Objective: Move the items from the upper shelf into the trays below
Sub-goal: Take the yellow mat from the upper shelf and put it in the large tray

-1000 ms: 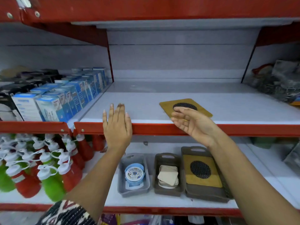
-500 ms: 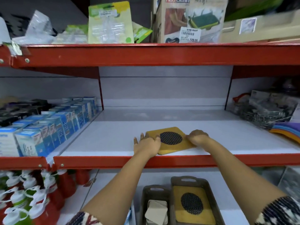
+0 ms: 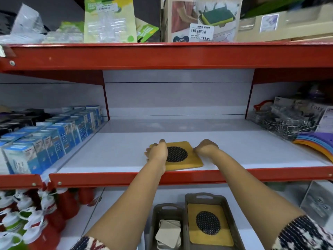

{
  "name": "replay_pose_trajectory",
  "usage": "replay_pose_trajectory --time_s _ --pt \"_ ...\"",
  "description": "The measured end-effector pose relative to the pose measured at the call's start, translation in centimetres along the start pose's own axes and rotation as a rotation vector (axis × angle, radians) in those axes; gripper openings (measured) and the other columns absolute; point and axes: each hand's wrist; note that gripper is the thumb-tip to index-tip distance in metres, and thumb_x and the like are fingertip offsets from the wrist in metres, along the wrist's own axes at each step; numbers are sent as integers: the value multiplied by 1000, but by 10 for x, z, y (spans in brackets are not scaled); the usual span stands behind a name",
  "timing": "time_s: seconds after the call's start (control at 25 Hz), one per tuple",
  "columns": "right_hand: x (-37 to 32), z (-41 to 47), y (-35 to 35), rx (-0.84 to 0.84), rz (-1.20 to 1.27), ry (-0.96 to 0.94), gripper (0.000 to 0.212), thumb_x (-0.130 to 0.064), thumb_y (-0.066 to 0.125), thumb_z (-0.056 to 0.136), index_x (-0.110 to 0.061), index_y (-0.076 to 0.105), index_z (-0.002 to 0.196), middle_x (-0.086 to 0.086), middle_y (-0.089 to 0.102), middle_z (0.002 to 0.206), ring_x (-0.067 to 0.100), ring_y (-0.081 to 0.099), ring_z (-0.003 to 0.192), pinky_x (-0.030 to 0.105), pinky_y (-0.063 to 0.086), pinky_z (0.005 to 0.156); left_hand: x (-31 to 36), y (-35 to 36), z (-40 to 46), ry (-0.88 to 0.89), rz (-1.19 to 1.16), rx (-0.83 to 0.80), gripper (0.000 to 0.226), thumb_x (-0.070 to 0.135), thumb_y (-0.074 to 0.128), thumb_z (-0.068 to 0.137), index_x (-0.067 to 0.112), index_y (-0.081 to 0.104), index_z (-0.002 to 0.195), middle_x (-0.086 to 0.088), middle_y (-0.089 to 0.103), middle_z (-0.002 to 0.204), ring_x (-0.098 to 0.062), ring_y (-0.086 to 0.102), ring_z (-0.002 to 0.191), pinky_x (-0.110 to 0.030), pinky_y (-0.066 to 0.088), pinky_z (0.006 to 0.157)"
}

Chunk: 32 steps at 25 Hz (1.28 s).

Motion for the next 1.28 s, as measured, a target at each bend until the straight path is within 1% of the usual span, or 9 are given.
replay_pose_trajectory --time_s 0.12,0.28,0.36,0.44,0.6,0.72,0.84,1.12,1.28 --pt "-8 -6 4 -62 262 13 32 -22 52 89 -2 56 112 13 60 108 26 60 94 26 46 68 8 -9 -10 -81 -287 -83 52 32 34 98 10 28 145 -10 33 149 -24 39 124 -34 32 100" --pt "-13 -13 -5 -49 671 44 26 -10 57 88 0 57 112 13 58 103 25 57 83 30 47 69 27 -30 -17 -80 -432 -92 50 27 45 95 11 36 141 -9 35 148 -25 34 134 -36 29 109" --pt "-14 -18 -12 -53 919 27 17 1 56 87 1 59 103 16 60 99 23 59 74 31 53 63 31 -41 -15 -47 -475 -88 33 17 52 92 5 50 123 -14 54 122 -20 58 106 -34 50 91" --pt "-11 -32 -20 -75 1117 -14 19 5 54 87 1 60 105 13 63 89 18 59 67 26 54 51 27 -53 -17 -6 -608 -104 11 0 51 90 2 56 100 -12 56 92 -11 63 70 -24 55 63" --pt "13 -90 -19 -166 1305 -157 37 3 54 88 1 57 124 9 66 91 5 65 55 15 54 50 -4 -81 -35 18 -931 -254 37 -10 45 90 -1 45 126 -12 57 90 -16 58 84 -26 52 89" --pt "47 -136 -1 -206 1383 -160 38 0 58 85 -3 60 123 11 69 106 7 69 66 16 57 58 -32 -92 -72 42 -783 -480 24 -4 47 89 7 59 106 -6 69 90 -12 64 79 -26 51 87" --pt "85 -174 22 -203 1438 -112 43 -3 62 75 -9 65 118 8 73 104 9 72 72 19 58 58 -71 -95 -91 41 -675 -652 35 2 56 78 8 64 112 -4 72 103 -10 67 83 -25 52 86" --pt "175 -204 87 -127 1616 148 50 -3 58 77 -12 59 126 6 74 105 16 73 83 28 58 74 -156 -63 -95 -243 -719 -756 46 -6 58 76 2 60 120 -13 67 112 -14 69 84 -23 56 76" --pt "206 -194 105 -109 1663 273 47 -3 53 86 -9 56 132 13 64 128 17 72 94 29 58 82 -200 -26 -101 -477 -659 -715 22 -3 55 86 6 65 103 -8 74 89 -15 70 74 -25 59 64"
Point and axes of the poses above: each hand's wrist, its own z-axis towards the middle knuckle, its own y-axis out of the palm, x = y × z
